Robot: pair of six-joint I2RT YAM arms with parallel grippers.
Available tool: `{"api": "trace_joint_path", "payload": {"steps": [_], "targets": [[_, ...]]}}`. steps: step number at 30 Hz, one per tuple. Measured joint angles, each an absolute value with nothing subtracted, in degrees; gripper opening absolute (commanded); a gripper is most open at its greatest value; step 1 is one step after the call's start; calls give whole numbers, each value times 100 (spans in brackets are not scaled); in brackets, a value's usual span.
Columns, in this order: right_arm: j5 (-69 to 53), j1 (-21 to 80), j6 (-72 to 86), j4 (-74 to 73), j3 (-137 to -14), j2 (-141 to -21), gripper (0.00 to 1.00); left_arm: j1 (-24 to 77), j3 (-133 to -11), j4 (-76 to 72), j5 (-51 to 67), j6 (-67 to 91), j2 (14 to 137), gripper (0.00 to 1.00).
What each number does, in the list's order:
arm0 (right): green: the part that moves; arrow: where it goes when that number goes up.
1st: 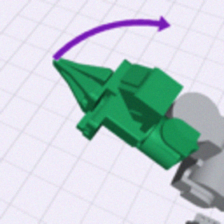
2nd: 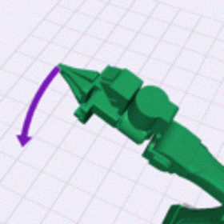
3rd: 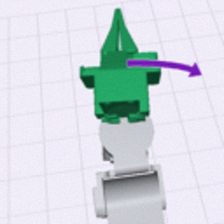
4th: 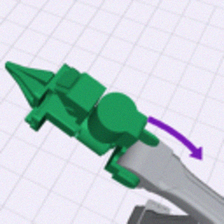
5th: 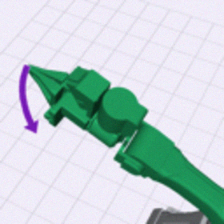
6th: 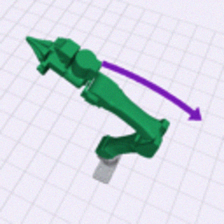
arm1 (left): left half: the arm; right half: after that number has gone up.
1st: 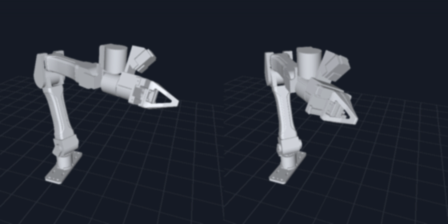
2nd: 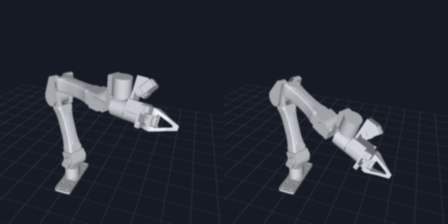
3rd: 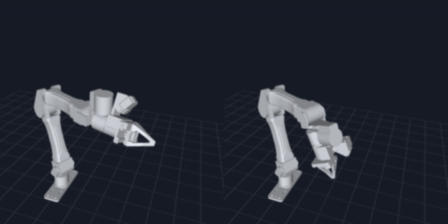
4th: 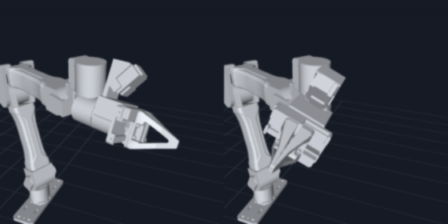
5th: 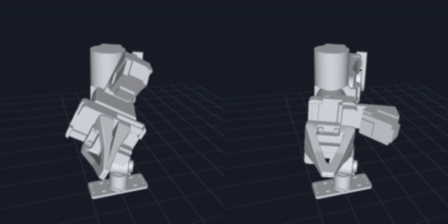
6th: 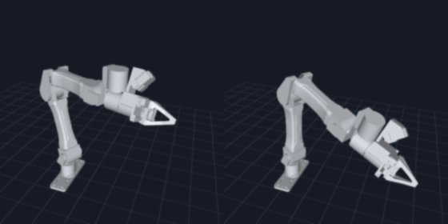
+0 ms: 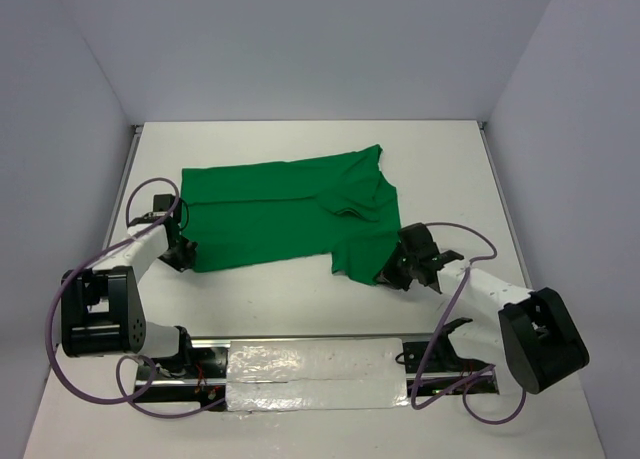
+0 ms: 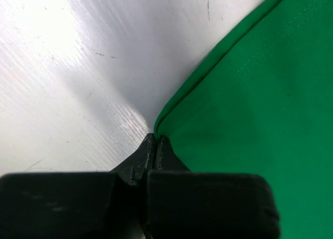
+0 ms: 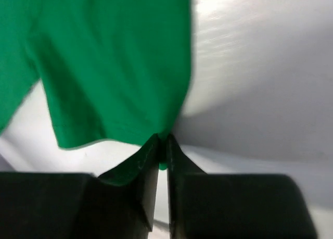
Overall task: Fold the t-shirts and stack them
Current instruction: Grap the side of the flattened tshirt closest away from the robot with both arms, then fold the other side of the tshirt into a rectangle
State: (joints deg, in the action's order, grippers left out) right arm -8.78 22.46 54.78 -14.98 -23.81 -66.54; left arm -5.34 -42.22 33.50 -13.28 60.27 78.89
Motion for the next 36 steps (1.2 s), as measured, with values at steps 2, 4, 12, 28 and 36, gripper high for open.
{"api": "trace_joint_path", "payload": {"steps": [2, 4, 12, 28, 36], "targets": [[-843, 2246, 5527, -1511, -2316, -6670, 0, -534, -4222, 3363, -1321, 6025, 7889, 0], [-768, 2246, 5607, -1559, -2298, -6604, 0, -534, -4222, 3398, -1317, 6018, 7889, 0], [-150, 2246, 5518, -2475, -2377, -5430, 0, -534, -4237, 3686, -1216, 5966, 7723, 0], [145, 2246, 5052, -3570, -3227, -5094, 0, -534, -4093, 4233, -836, 5848, 6923, 0], [427, 2244, 4650, -3546, -4648, -5728, 0, -534, -5113, 4403, -823, 5833, 7384, 0]]}}
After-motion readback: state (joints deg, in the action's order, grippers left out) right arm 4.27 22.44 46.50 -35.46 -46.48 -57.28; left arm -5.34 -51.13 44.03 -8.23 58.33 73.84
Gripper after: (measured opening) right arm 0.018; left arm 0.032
